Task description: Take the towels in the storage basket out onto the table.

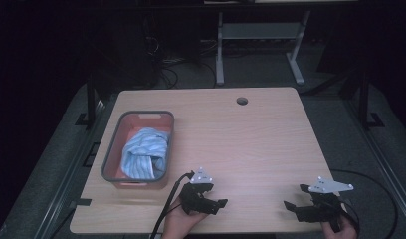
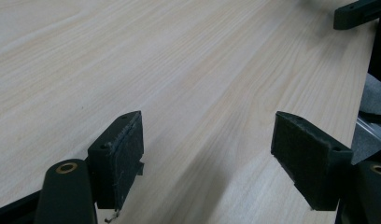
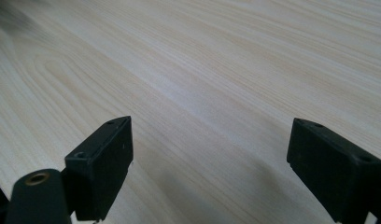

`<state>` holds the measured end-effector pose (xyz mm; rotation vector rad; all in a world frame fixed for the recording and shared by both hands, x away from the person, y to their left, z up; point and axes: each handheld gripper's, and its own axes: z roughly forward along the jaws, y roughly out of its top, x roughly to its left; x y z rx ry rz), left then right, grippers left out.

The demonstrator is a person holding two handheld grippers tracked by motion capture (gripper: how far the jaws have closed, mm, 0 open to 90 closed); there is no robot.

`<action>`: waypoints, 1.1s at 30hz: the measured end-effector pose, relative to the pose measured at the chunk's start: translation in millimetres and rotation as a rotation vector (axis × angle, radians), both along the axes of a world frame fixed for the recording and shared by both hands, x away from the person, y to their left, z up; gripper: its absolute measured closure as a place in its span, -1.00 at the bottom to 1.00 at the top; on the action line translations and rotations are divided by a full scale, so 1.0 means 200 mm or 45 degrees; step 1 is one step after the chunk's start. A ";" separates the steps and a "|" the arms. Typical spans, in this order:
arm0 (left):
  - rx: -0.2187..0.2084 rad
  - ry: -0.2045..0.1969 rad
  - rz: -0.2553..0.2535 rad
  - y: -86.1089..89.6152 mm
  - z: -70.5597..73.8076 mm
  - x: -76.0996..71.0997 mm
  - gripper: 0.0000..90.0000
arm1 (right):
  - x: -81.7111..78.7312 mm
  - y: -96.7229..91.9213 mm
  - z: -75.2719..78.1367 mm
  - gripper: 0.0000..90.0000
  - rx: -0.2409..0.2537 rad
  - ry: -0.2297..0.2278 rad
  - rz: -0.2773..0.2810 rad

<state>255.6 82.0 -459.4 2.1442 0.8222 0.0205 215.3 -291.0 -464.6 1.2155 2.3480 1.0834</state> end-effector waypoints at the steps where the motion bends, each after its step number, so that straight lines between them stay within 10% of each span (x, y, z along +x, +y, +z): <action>1: -0.005 0.006 0.005 0.00 0.00 0.00 -0.44 | 0.00 0.00 0.00 -0.69 0.005 0.002 -0.002; 33: 0.034 0.040 -0.002 -0.05 0.32 0.22 -0.50 | 0.00 0.01 0.01 -0.69 0.009 -0.013 0.004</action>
